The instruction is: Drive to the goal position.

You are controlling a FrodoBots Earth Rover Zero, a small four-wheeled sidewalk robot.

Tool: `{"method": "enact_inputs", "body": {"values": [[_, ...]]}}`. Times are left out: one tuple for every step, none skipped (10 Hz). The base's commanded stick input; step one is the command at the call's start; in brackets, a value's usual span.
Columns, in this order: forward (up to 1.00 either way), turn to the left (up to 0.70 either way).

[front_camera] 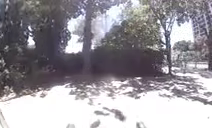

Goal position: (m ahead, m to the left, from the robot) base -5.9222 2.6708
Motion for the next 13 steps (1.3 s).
{"method": "enact_inputs", "body": {"values": [[0.45, -0.18], [0.45, -0.27], [0.45, -0.27], [0.45, -0.27], [0.45, -0.27], [0.45, -0.27], [0.45, -0.27], [0.45, -0.27], [0.45, -0.09], [0.45, 0.0], [0.45, 0.0], [0.45, 0.0], [0.45, -0.22]]}}
